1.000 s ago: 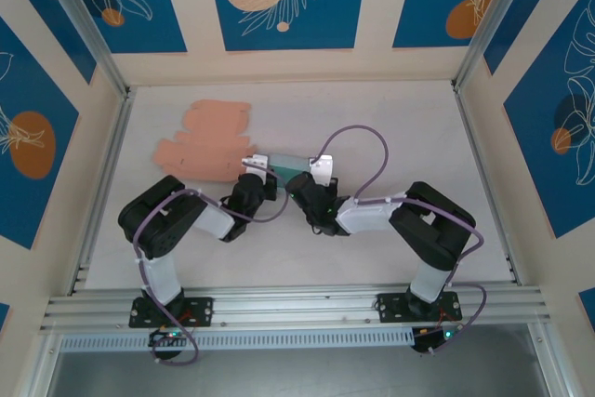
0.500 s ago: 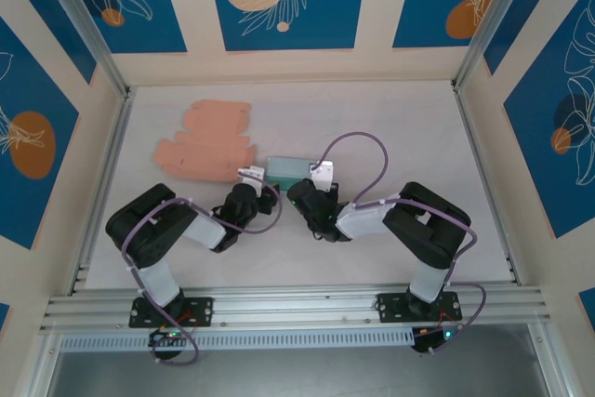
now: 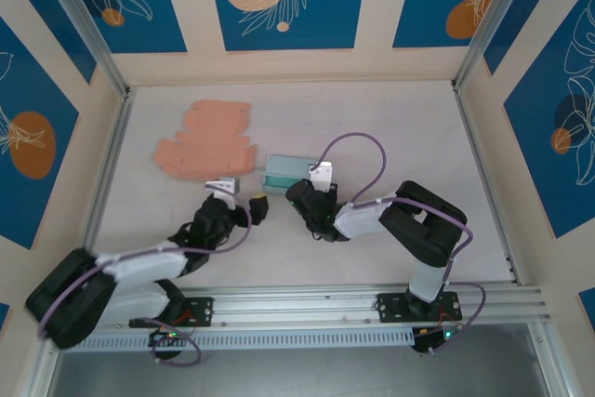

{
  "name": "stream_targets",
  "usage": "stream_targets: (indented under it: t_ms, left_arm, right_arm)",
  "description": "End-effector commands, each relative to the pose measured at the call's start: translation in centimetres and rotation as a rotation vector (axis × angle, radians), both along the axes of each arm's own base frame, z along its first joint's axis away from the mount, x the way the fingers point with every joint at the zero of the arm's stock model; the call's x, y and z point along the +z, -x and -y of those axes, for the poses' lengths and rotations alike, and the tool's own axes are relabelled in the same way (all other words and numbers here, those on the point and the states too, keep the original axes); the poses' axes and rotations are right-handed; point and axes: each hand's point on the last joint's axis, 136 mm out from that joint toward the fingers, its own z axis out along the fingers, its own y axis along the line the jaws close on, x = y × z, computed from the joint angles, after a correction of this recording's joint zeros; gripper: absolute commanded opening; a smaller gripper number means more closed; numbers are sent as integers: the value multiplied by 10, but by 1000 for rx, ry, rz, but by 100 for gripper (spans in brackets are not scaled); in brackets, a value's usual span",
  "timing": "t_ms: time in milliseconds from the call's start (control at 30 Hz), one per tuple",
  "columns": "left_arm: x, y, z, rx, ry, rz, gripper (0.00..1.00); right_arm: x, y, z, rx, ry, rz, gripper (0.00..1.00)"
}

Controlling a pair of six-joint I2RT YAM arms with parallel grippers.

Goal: Fold the paper box

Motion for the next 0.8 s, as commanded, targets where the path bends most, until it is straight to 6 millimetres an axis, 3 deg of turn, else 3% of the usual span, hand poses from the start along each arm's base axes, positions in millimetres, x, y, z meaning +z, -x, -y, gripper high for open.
stream_targets:
  t_ms: [0,133,233,300,467,533,700,767]
  left_arm:
    - [6,15,-29,106,17,-38,93]
    - [60,13,-52,180,8,65,88]
    - [96,-3,-35,96,-88,76,89]
    - [107,-20,-15,15,-139,32,90]
    - [103,-67,30,-139,-187,-82,84]
    - [90,-83,47,-193,-188,-148,80]
    - [55,-90,96,-379,-103,-296,66]
    - [44,-90,106,-412,-74,-344,61]
  right_arm:
    - [-52,25,14,37,108,-168,0]
    - [-53,28,14,35,119,-170,0]
    - [-54,30,14,32,126,-172,0]
    - [-54,32,15,30,135,-173,0]
    - [-55,33,16,29,140,-180,1]
    - [-54,34,15,29,139,-180,2]
    - [-53,37,14,26,161,-191,2]
    - [-54,40,17,15,178,-202,4]
